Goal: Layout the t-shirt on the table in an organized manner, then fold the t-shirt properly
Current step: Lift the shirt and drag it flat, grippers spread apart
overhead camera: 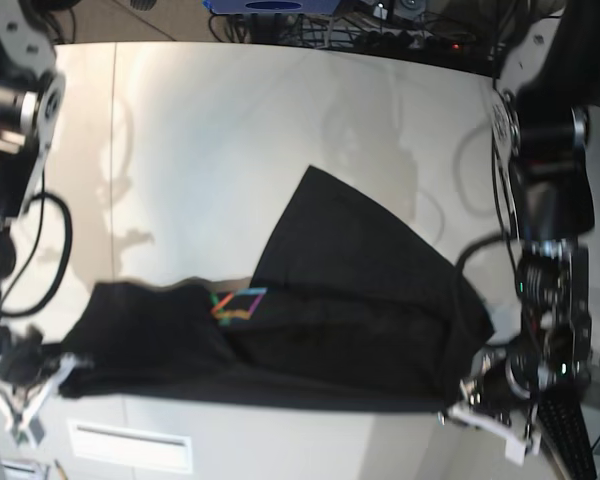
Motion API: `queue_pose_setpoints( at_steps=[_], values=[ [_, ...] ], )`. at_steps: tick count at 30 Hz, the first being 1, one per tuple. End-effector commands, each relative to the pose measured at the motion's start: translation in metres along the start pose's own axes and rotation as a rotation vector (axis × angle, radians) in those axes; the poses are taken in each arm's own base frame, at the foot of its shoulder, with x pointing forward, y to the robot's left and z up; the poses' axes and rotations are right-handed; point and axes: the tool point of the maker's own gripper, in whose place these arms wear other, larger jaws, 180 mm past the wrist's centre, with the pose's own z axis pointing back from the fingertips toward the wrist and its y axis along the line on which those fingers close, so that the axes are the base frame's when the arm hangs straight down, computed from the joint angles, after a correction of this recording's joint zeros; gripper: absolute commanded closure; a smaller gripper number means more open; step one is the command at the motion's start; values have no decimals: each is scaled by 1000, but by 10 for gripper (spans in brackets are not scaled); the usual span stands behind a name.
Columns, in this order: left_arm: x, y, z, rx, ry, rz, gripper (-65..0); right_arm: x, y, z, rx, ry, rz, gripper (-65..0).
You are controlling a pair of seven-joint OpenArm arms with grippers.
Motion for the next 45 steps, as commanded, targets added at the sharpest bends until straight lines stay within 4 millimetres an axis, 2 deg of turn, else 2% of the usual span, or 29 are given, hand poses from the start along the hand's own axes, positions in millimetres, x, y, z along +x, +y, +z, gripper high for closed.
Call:
queue_pose_setpoints(
  at_steps=[1,5,6,8,10,13,15,16,18,20,23,24,28,30,32,34,38,42,45],
  values=[
    [45,-5,2,4,-102,-13,0,49,-14,11,-34,-105,15,0],
    [105,-40,-13,-17,-187,-89,0,122,-40,35,-96,-210,39,0],
    [119,-56,-14,-34,-201,-107,0,142,-45,45,-108,-247,46,0],
    [151,-82,-6,-70,-252,-127,0,172,-56,66,-138,-303,57,0],
    [186,-108,14,-114,-325,-148,0,200,-68,88,-169,-360,65,0],
    [217,-132,55,-173,-418,-173,0,221,-87,124,-241,-409,95,0],
    [212,-133,78,-193,-441,-184,0,227,-94,151,-300,-434,124,0],
    [203,-133,87,-195,-442,-199,0,220,-95,160,-330,-423,144,0],
    [168,-124,88,-190,-391,-211,0,198,-94,168,-379,-384,191,0],
    [122,-105,80,-164,-328,-216,0,169,-84,163,-394,-336,234,0],
    [51,-75,76,-128,-272,-194,0,100,-76,147,-389,-239,240,0],
    [27,-66,75,-116,-244,-185,0,76,-69,136,-365,-199,224,0],
    [-82,-18,59,-43,-61,-117,0,-40,-45,85,-239,-18,93,0],
    [-131,-2,50,-16,39,-93,0,-83,-33,62,-175,24,33,0],
    [-171,8,46,1,117,-79,0,-128,-24,45,-131,89,-25,0],
    [-200,15,48,13,164,-76,0,-160,-21,39,-112,145,-58,0],
    [-232,25,57,31,214,-66,0,-209,-16,33,-85,235,-112,0],
    [-251,32,64,47,252,-55,0,-239,-14,24,-68,257,-166,0],
    [-261,33,68,49,271,-52,0,-248,-13,20,-62,259,-191,0]
  ],
)
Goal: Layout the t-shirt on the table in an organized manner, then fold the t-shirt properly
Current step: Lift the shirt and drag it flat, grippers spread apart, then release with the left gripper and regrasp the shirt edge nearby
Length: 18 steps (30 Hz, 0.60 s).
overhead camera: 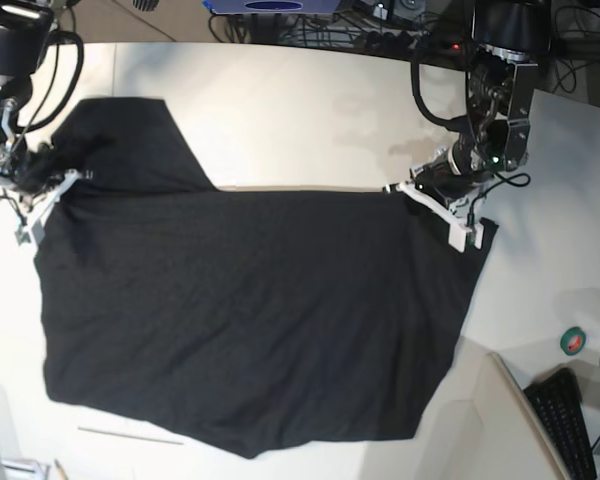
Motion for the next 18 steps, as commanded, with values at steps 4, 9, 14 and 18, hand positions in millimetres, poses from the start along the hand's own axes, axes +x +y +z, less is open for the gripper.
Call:
queue_pose_setpoints(
  at_steps=[4,9,14,18],
  values=[
    [7,4,6,4,-34,4,0,24,-13,7,-24,-62,10,0],
    [-7,6,8,6,-15,12,-179,23,-13,7,-24,-59,10,0],
    [18,6,37,6,-122,7,-429,26,-31,25,-72,-115,-14,-392],
    [30,33,74,76,-216,52,-433,28,-27,57,-116,-186,44,-372]
  ],
)
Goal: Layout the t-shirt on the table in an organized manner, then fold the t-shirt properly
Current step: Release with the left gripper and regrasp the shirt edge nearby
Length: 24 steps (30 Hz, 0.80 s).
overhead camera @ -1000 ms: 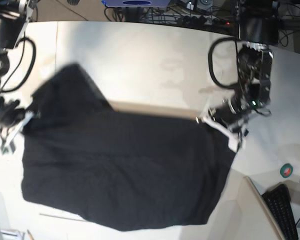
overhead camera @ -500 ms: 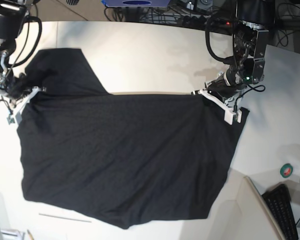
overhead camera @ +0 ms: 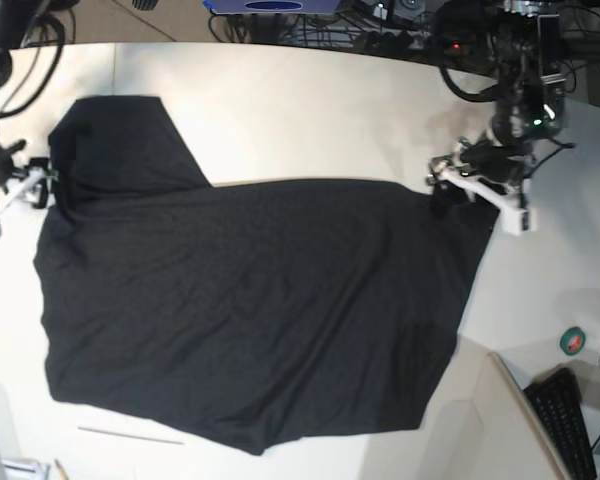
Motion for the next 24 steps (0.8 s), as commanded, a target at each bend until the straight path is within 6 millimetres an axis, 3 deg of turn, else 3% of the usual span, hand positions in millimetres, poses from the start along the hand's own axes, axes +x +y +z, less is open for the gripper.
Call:
queue_pose_setpoints(
  at_steps=[1,3,5,9,11,16,21,24],
  values=[
    [5,5,7,15,-34,20,-433,11,9,9,19,-54,22,-365],
    [0,26,14,66,-43,74,-433,2,24,20,31,-58,43,-350],
    [-7,39,15,75,-45,114,-433,-12,46,24,73,-39,71,-288],
    [-15,47,8,38,-60,179,-433,-38,87,14,176,36,115,0],
    [-19,52,2,42,-51,208,-433,-47,96,4,204,69,110,0],
    [-24,53,-11,39,-36,250,-433,-79,92,-16,214,177,52,0],
    [-25,53,-21,36,-26,282,-433,-110,78,-14,195,256,43,0],
    [-25,52,-30,29,-19,306,-433,-114,59,-7,150,251,4,0]
  ],
)
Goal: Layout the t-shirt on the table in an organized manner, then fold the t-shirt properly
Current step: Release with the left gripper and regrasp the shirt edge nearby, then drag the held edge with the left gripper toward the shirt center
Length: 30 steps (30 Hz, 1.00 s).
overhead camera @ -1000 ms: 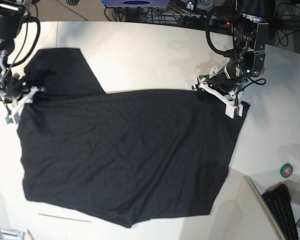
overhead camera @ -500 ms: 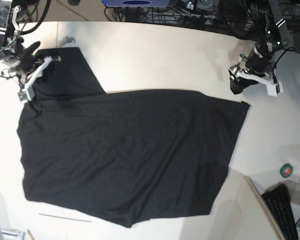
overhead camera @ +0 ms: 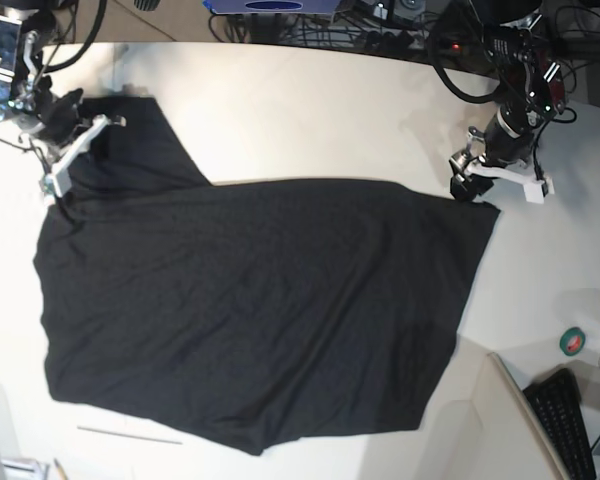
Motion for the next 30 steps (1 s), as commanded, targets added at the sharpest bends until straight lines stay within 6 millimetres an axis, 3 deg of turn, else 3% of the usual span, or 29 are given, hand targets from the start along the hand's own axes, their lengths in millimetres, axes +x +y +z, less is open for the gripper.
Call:
queue_pose_setpoints(
  at_steps=[1,10,16,20,27,30],
  values=[
    [10,-3,-3,-11,-16,-6,-433,-27,-25,9,-85,120,22,0],
    [6,-6,-29,-17,1,136,-433,-24,-30,11,-98,109,12,0],
    [3,-5,-29,-13,-5,155,-433,-25,-29,11,-96,110,14,0],
    [13,13,-22,22,-58,229,-433,-25,-29,11,-96,110,14,0],
    [39,-5,-32,-15,-102,236,-433,-24,-28,11,-95,110,18,0],
    [34,-10,-42,-27,-79,264,-431,-24,-28,10,-94,110,19,0]
  ],
)
